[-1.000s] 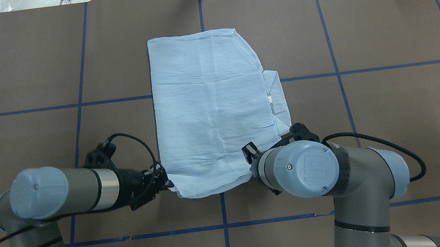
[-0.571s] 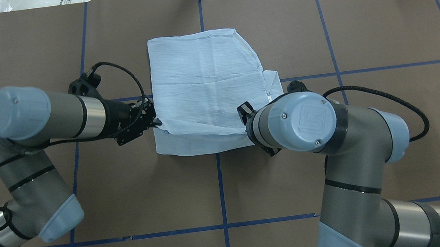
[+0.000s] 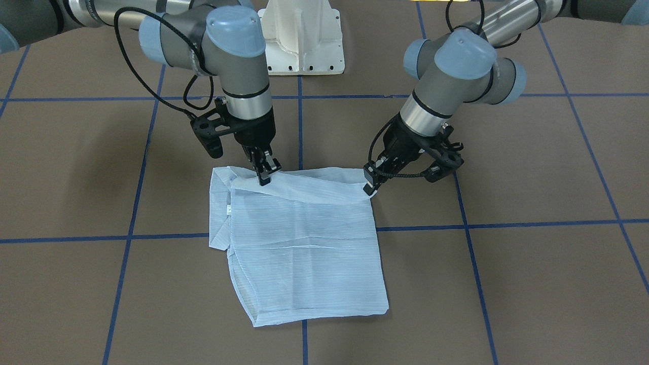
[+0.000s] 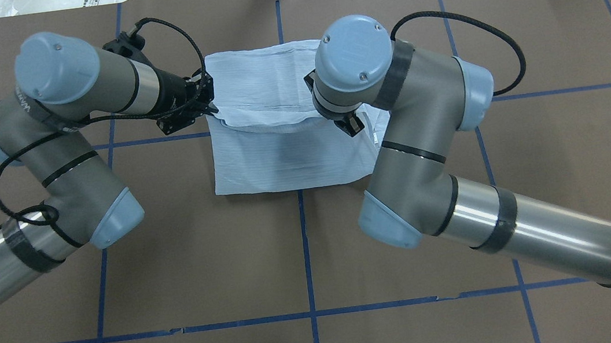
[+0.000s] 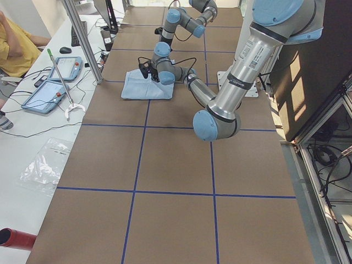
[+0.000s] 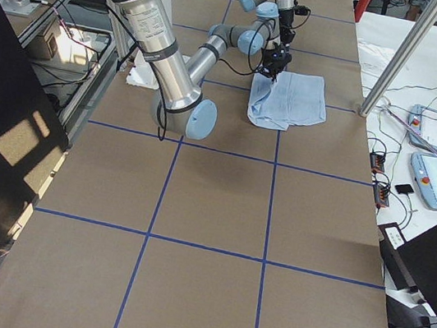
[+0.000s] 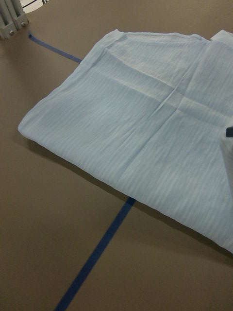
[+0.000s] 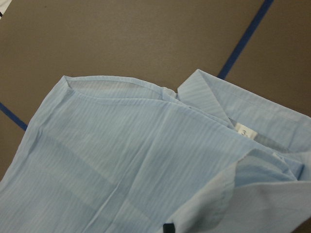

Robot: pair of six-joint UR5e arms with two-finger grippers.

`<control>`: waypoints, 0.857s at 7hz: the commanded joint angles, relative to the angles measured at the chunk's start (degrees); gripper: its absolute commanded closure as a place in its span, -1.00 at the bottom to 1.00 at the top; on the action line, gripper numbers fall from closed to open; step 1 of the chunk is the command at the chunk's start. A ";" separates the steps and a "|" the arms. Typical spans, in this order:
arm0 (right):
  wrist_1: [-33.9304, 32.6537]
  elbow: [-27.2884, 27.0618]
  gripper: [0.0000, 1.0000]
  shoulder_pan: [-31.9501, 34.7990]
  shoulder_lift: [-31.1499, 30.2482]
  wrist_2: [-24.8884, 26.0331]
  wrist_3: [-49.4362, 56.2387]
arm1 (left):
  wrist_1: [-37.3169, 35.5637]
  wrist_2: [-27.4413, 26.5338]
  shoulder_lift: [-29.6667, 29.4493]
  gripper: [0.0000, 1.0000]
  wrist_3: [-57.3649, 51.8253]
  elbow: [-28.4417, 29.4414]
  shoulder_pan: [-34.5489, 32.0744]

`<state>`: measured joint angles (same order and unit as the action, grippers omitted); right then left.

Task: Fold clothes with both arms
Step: 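Lift the near edge with both grippers and fold it over toward the far edge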

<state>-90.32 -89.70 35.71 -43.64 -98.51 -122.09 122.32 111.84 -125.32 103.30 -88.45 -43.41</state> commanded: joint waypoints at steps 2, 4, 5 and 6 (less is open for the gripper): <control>9.51 21.54 1.00 6.98 9.44 -7.12 8.94 | 8.80 -0.83 -6.32 1.00 -3.09 15.73 -2.99; 12.95 29.03 1.00 8.05 12.08 -7.58 13.53 | 11.94 -3.64 -10.62 1.00 -4.33 23.18 -3.35; 15.33 31.84 1.00 8.14 12.78 -7.58 13.72 | 14.76 -3.74 -11.78 1.00 -4.33 26.71 -3.44; 16.13 33.87 1.00 8.14 13.66 -7.58 14.59 | 15.48 -4.96 -11.96 1.00 -4.77 27.62 -3.35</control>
<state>-75.97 -58.89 43.73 -31.06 -106.02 -108.53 136.01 108.03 -136.37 98.94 -63.33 -46.75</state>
